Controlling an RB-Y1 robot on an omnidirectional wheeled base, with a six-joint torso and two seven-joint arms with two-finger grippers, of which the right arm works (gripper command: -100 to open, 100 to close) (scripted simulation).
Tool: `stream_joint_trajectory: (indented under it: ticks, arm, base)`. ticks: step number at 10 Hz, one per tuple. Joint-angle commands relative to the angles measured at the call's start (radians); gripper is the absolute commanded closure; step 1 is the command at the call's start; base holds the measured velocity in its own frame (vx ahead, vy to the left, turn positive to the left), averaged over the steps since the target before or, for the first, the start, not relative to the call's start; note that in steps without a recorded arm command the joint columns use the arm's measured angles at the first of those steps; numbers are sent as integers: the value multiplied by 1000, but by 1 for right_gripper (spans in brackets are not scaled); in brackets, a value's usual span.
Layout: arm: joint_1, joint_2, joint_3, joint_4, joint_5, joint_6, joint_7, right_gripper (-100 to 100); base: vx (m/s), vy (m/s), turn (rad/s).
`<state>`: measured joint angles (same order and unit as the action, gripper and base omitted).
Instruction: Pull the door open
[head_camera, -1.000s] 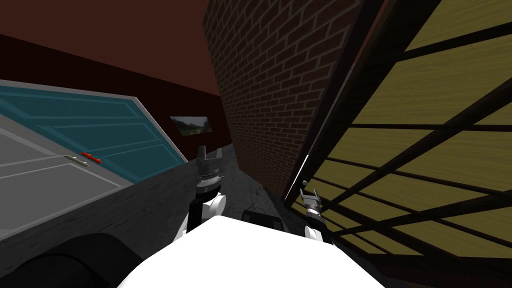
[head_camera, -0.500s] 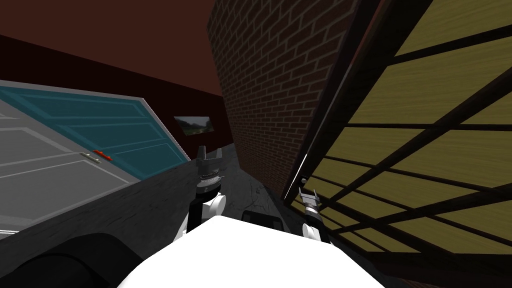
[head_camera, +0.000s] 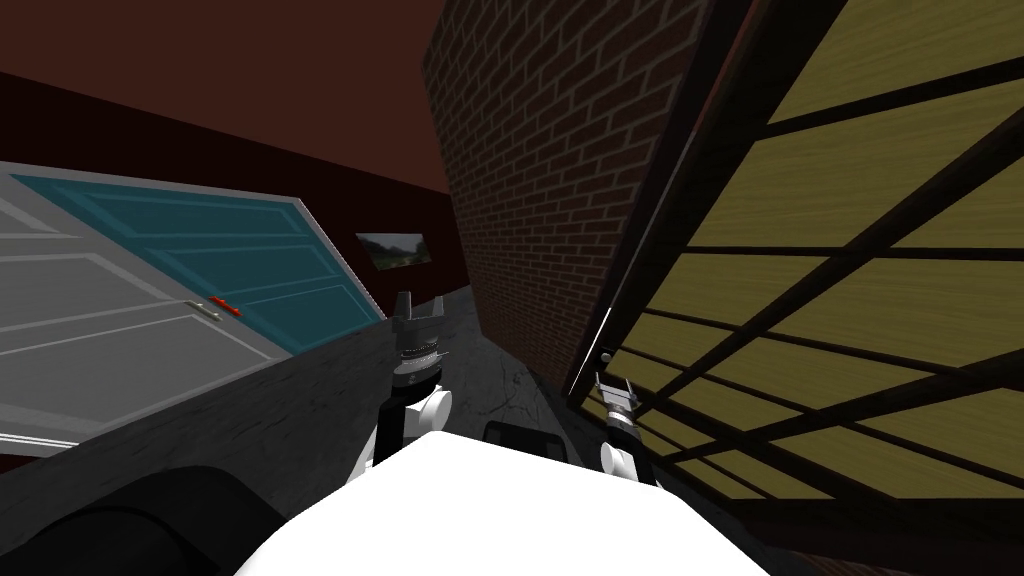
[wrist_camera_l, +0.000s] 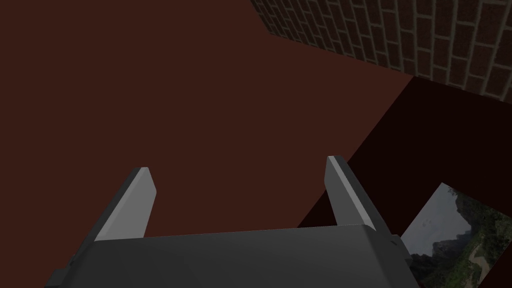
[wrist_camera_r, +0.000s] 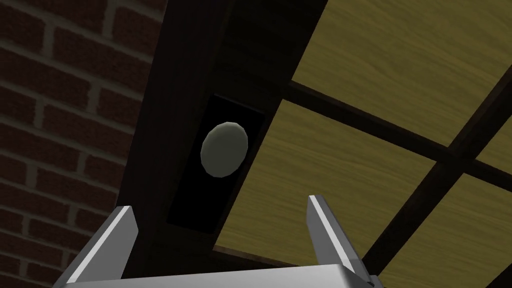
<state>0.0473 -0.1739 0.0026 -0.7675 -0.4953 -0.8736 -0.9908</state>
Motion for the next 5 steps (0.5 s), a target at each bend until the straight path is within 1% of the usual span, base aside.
stream_joint_trajectory:
  ticks: [1, 2, 3, 5]
  arm:
    - [-3, 4, 9, -2, -22, 3, -50, -100]
    - [-6, 6, 16, -4, -39, 5, -76, -100]
    - [-6, 6, 16, -4, -39, 5, -90, -100]
    - [-10, 12, 28, -8, -71, 11, -153, -100]
  base:
    - [-45, -13, 32]
    - [-67, -12, 46]
    - [-54, -5, 15]
    - [-55, -15, 34]
